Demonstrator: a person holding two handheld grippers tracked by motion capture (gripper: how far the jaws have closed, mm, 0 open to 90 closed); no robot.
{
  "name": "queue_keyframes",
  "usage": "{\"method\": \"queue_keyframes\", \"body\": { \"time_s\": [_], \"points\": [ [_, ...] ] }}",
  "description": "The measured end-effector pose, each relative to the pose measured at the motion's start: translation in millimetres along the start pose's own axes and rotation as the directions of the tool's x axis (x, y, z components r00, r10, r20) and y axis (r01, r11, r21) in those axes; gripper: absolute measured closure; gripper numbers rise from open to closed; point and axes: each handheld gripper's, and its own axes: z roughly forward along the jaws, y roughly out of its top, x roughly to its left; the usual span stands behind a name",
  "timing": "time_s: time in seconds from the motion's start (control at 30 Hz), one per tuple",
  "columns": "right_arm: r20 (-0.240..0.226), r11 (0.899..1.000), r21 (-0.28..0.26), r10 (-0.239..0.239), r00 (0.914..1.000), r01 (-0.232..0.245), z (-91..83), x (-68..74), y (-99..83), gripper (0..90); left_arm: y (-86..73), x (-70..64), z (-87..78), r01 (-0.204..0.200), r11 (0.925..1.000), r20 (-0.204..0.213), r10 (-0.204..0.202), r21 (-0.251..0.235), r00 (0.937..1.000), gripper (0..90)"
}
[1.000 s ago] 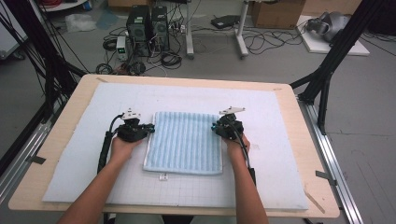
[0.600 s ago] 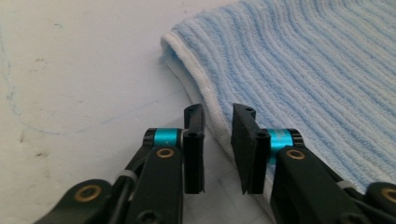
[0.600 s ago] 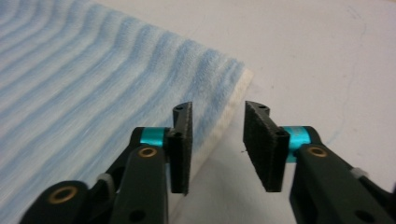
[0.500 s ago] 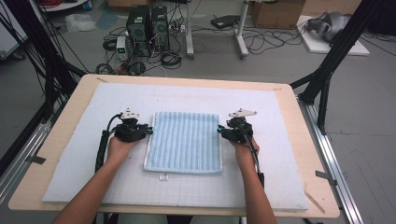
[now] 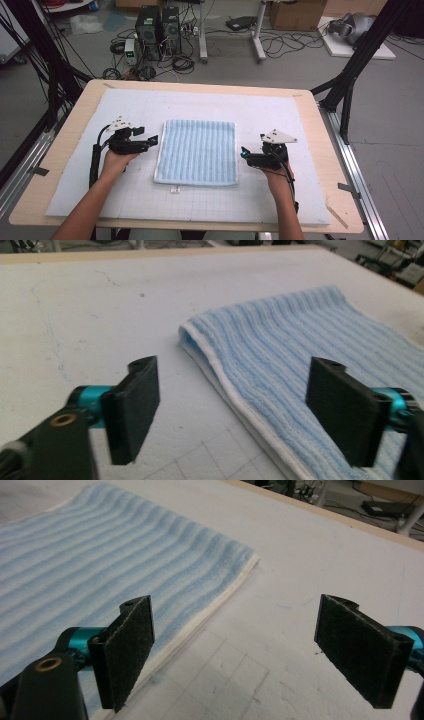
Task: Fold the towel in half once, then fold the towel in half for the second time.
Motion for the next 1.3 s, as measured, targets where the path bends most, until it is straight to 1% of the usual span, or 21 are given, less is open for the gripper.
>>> {"method": "queue_keyframes", "body": {
  "time_s": [0.03, 0.07, 0.1, 0.17, 0.2, 0.23, 0.3, 0.33, 0.43, 0.47, 0.6, 0.67, 0.73, 0.8, 0.87, 0.9, 1.03, 1.07, 1.1, 1.17, 1.3],
  "points": [
    [-0.007, 1.000, 0.003, -0.014, 0.9999, 0.014, -1.3, 0.6, 0.2, 15.3, 0.8, -1.2, -1.5, 0.004, 0.9999, 0.013, -0.004, -0.012, 0.9999, 20.1],
    [-0.016, 1.000, 0.004, -0.019, 0.9997, 0.019, -2.2, 0.9, -0.1, 15.1, 1.7, -3.4, -2.9, -0.006, 0.9998, 0.018, 0.006, -0.020, 0.9998, 19.5],
    [-0.028, 1.000, 0.005, -0.015, 0.9995, 0.016, -2.6, 0.8, -1.0, 14.1, 2.8, -5.3, -4.4, -0.025, 0.9992, 0.027, 0.026, -0.031, 0.9993, 19.3],
    [-0.037, 1.000, 0.017, -0.009, 0.9993, 0.010, -1.0, -0.3, -3.7, 12.3, 3.9, -9.0, -6.5, -0.040, 0.9980, 0.053, 0.042, -0.049, 0.9977, 19.4],
    [-0.033, 1.000, 0.025, -0.010, 0.9994, 0.011, 0.3, -1.0, -4.7, 11.7, 4.2, -10.5, -7.2, -0.048, 0.9977, 0.060, 0.051, -0.047, 0.9969, 19.7],
    [-0.027, 1.000, 0.030, -0.004, 0.9996, 0.004, 1.7, -1.5, -5.1, 11.7, 3.6, -11.5, -7.8, -0.047, 0.9979, 0.070, 0.050, -0.045, 0.9963, 19.9],
    [-0.027, 1.000, 0.020, 0.022, 0.9994, -0.021, 3.6, -2.0, -4.8, 11.7, 1.9, -12.5, -8.1, -0.032, 0.9990, 0.088, 0.035, -0.032, 0.9955, 21.5],
    [-0.028, 1.000, 0.012, 0.027, 0.9993, -0.026, 4.1, -2.3, -4.4, 11.7, 1.3, -12.6, -7.7, -0.029, 0.9995, 0.097, 0.030, -0.014, 0.9948, 21.3],
    [-0.029, 1.000, 0.009, 0.020, 0.9994, -0.020, 4.3, -1.1, -3.6, 11.7, -0.1, -12.6, -7.7, -0.030, 0.9995, 0.094, 0.029, 0.012, 0.9952, 20.7],
    [-0.030, 1.000, 0.010, 0.025, 0.9992, -0.024, 3.7, 0.0, -3.2, 11.7, -0.7, -12.7, -8.3, -0.026, 0.9996, 0.092, 0.025, 0.007, 0.9954, 20.7],
    [-0.031, 1.000, 0.002, 0.011, 0.9995, -0.011, 1.9, 3.0, -1.2, 11.7, -2.3, -10.6, -9.0, -0.017, 0.9998, 0.081, 0.018, -0.005, 0.9966, 20.8],
    [-0.030, 1.000, 0.006, 0.012, 0.9995, -0.012, 2.0, 3.0, -1.4, 11.7, -2.1, -9.3, -9.4, -0.009, 0.9999, 0.080, 0.010, -0.012, 0.9967, 20.8],
    [-0.029, 1.000, 0.003, 0.017, 0.9994, -0.017, 2.4, 1.7, -1.6, 11.6, -1.6, -8.7, -10.8, -0.012, 0.9997, 0.075, 0.013, -0.021, 0.9971, 20.8],
    [-0.033, 1.000, 0.001, 0.022, 0.9992, -0.022, 2.8, 1.6, -1.6, 11.6, -1.6, -7.8, -11.7, -0.019, 0.9997, 0.052, 0.020, -0.016, 0.9985, 21.3],
    [-0.038, 1.000, 0.003, 0.020, 0.9991, -0.020, 3.8, 2.4, -1.5, 11.7, -2.5, -5.5, -11.1, -0.011, 0.9999, 0.039, 0.011, 0.002, 0.9992, 21.5],
    [-0.044, 1.000, 0.002, 0.030, 0.9986, -0.030, 4.4, 3.3, -1.2, 11.6, -2.9, -4.4, -11.0, -0.011, 0.9999, 0.034, 0.010, 0.011, 0.9994, 21.5],
    [-0.062, 1.000, 0.004, 0.019, 0.9979, -0.019, 8.0, 7.2, 1.9, 11.6, -3.5, -2.9, -9.6, 0.002, 0.9999, 0.030, -0.003, 0.017, 0.9995, 21.5],
    [-0.066, 1.000, 0.002, 0.013, 0.9978, -0.013, 9.0, 7.6, 2.1, 11.6, -3.3, -3.3, -8.8, 0.006, 0.9999, 0.028, -0.006, 0.010, 0.9996, 21.6],
    [-0.070, 1.000, 0.008, 0.015, 0.9975, -0.014, 9.6, 8.3, 2.1, 11.6, -2.5, -3.0, -8.2, -0.001, 1.0000, 0.028, 0.001, 0.009, 0.9996, 22.0],
    [-0.075, 1.000, 0.012, 0.015, 0.9971, -0.015, 11.2, 9.0, 2.1, 11.6, 1.6, -3.0, -5.4, 0.000, 0.9998, 0.030, -0.001, 0.020, 0.9995, 22.9],
    [-0.078, 1.000, 0.005, 0.010, 0.9969, -0.010, 10.3, 9.9, 3.2, 11.6, 17.0, -0.9, 1.8, -0.017, 0.9997, 0.029, 0.017, 0.015, 0.9994, 23.3]
  ]
}}
